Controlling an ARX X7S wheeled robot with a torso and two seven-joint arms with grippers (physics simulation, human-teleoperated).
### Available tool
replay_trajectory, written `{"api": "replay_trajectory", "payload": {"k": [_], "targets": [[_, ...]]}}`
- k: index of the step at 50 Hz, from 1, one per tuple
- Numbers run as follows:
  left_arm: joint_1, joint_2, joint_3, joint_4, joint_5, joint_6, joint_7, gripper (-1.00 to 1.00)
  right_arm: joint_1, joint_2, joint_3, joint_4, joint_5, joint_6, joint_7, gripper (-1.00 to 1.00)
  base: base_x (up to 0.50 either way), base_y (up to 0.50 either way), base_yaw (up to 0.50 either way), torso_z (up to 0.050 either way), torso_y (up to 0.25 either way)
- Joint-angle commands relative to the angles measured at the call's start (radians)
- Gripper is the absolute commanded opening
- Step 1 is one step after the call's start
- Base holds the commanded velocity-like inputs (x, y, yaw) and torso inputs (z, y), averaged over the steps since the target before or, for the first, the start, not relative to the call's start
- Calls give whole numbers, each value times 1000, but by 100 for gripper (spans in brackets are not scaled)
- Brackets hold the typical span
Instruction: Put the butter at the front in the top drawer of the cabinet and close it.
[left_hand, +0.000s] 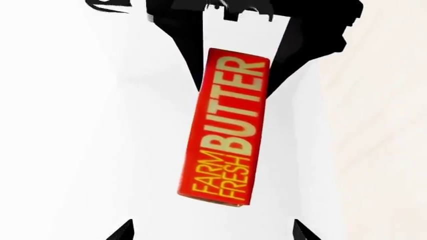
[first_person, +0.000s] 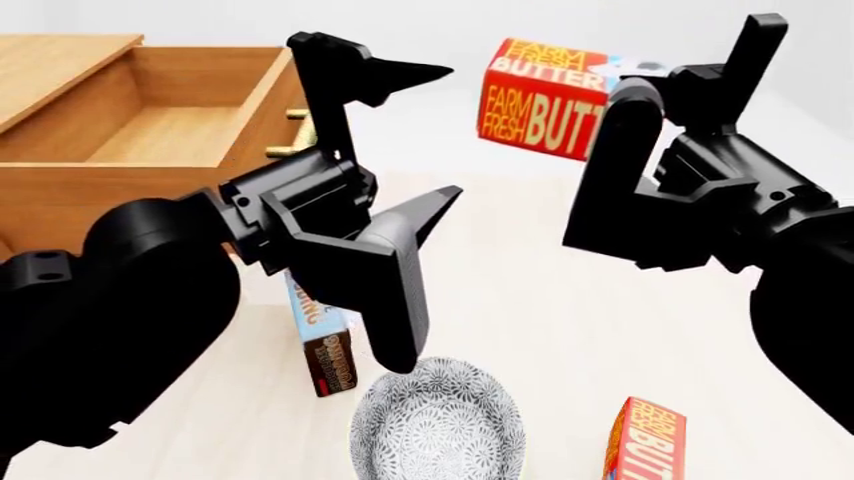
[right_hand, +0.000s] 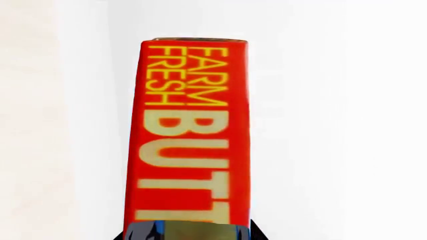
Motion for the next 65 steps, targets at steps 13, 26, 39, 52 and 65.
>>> {"api": "replay_trajectory", "payload": {"k": [13,26,39,52,65], "targets": [[7,16,8,-20,0,18,-1,100,26,2,35,-34,-102,21,4,-100,0,0,0,0,1],[7,23,7,-31,-1,24,-1,100,35,-7,37,-60,-103,34,-11,-100,0,0,0,1,2],[9,32,10,-35,-1,30,-2,100,30,-9,41,-75,-101,35,-17,-100,0,0,0,0,1],[9,41,13,-49,-1,39,-1,100,28,-5,50,-109,-93,42,-24,-100,0,0,0,1,2],[13,50,18,-60,-2,47,-2,100,23,3,67,-141,-75,40,-29,-100,0,0,0,1,1]]}}
